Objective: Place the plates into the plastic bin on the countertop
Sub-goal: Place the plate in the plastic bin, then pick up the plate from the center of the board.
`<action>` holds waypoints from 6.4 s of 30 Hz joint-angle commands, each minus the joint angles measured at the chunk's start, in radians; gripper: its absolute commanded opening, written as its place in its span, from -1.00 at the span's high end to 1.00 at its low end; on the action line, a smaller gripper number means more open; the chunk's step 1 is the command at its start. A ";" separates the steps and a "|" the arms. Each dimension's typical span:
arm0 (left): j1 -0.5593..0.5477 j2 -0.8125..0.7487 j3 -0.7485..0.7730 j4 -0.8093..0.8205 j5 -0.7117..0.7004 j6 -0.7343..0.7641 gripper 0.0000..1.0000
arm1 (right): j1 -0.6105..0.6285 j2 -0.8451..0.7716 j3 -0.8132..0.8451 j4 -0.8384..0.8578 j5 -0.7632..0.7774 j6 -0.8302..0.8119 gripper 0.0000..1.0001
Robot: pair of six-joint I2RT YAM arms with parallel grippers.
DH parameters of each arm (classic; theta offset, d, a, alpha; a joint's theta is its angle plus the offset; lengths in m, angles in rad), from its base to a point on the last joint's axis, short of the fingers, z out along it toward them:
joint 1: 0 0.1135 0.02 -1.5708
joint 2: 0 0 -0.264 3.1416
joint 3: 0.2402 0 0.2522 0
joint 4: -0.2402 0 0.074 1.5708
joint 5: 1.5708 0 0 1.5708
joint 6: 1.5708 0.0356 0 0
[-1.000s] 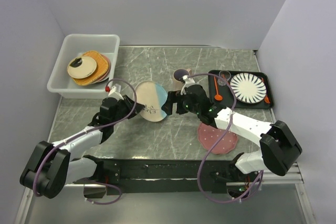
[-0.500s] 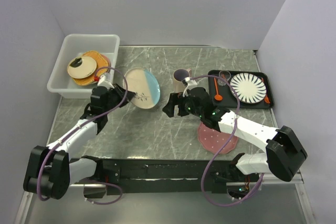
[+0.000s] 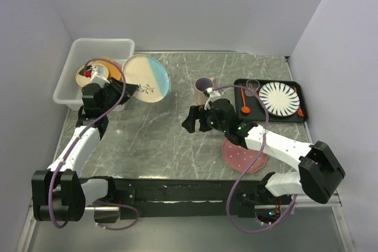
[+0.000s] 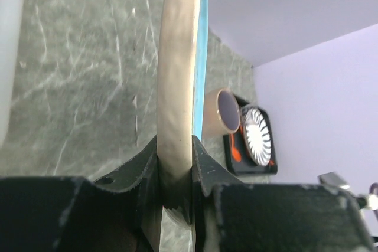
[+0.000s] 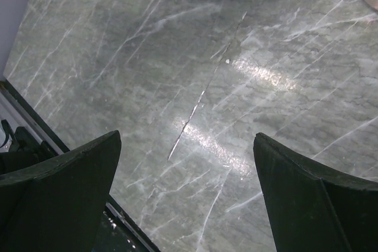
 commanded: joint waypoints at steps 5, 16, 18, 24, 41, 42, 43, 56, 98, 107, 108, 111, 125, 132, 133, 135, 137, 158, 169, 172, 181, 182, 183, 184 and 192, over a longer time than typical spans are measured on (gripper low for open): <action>0.100 -0.067 0.150 0.156 0.083 -0.061 0.99 | 0.012 -0.003 0.007 0.031 0.005 -0.003 -1.00; 0.206 -0.058 0.161 0.154 0.079 -0.099 0.99 | 0.018 0.030 0.027 0.026 0.002 0.000 -1.00; 0.241 -0.049 0.156 0.166 0.075 -0.119 0.99 | 0.019 0.037 0.029 0.029 -0.001 0.002 -1.00; 0.326 0.028 0.152 0.234 0.069 -0.198 0.99 | 0.027 0.050 0.042 0.022 0.000 0.003 -1.00; 0.399 0.211 0.215 0.323 -0.035 -0.273 0.99 | 0.050 0.058 0.047 -0.015 0.031 0.011 -1.00; 0.402 0.217 0.216 0.323 -0.037 -0.276 0.99 | 0.050 0.067 0.053 -0.018 0.031 0.006 -1.00; 0.405 0.220 0.219 0.326 -0.037 -0.276 0.99 | 0.050 0.070 0.058 -0.023 0.033 0.005 -1.00; 0.453 0.290 0.253 0.309 -0.018 -0.254 0.99 | 0.056 0.115 0.110 -0.058 0.045 -0.008 -1.00; 0.416 0.429 0.390 -0.218 -0.277 0.080 -0.99 | 0.085 0.124 0.139 -0.083 0.045 -0.006 -1.00; 0.332 0.266 0.382 -0.261 -0.500 0.143 -0.99 | 0.099 0.101 0.122 -0.093 0.073 -0.003 -1.00; 0.327 0.260 0.385 -0.261 -0.510 0.146 -0.99 | 0.101 0.098 0.119 -0.092 0.076 -0.003 -1.00; 0.326 0.244 0.390 -0.306 -0.504 0.141 -0.99 | 0.101 0.096 0.113 -0.090 0.077 0.000 -1.00; 0.183 0.189 0.374 -0.225 -0.360 0.210 -0.99 | 0.099 0.089 0.131 -0.129 0.155 0.003 -1.00; 0.031 0.212 0.371 -0.251 -0.371 0.253 -0.99 | 0.075 0.057 0.119 -0.170 0.209 0.029 -1.00; -0.001 0.209 0.365 -0.249 -0.371 0.261 -0.99 | 0.067 0.050 0.112 -0.167 0.206 0.035 -1.00; -0.042 0.206 0.347 -0.252 -0.371 0.287 -0.99 | 0.036 0.046 0.095 -0.175 0.203 0.051 -1.00; -0.064 0.208 0.336 -0.260 -0.362 0.295 -0.99 | 0.012 0.040 0.076 -0.190 0.204 0.063 -1.00; -0.541 0.362 0.216 -0.165 -0.371 0.284 -0.99 | -0.502 -0.319 -0.197 -0.353 0.211 0.109 -1.00; -0.668 0.421 0.178 0.004 -0.215 0.221 -0.99 | -0.734 -0.399 -0.264 -0.370 0.116 0.089 -1.00; -0.699 0.477 0.192 0.062 -0.123 0.195 -0.99 | -0.741 -0.391 -0.264 -0.362 0.106 0.086 -1.00; -0.793 0.667 0.290 0.130 -0.023 0.157 -0.95 | -0.787 -0.381 -0.281 -0.325 0.045 0.077 -1.00; -0.797 0.680 0.293 0.146 -0.006 0.148 -0.93 | -0.789 -0.384 -0.283 -0.325 0.043 0.077 -1.00; -0.806 0.689 0.302 0.151 0.000 0.143 -0.92 | -0.790 -0.391 -0.284 -0.324 0.040 0.074 -1.00; -0.813 0.706 0.307 0.154 0.005 0.141 -0.88 | -0.793 -0.394 -0.284 -0.324 0.039 0.072 -1.00; -0.874 0.778 0.376 0.124 -0.006 0.149 -0.76 | -0.804 -0.396 -0.287 -0.314 0.013 0.068 -1.00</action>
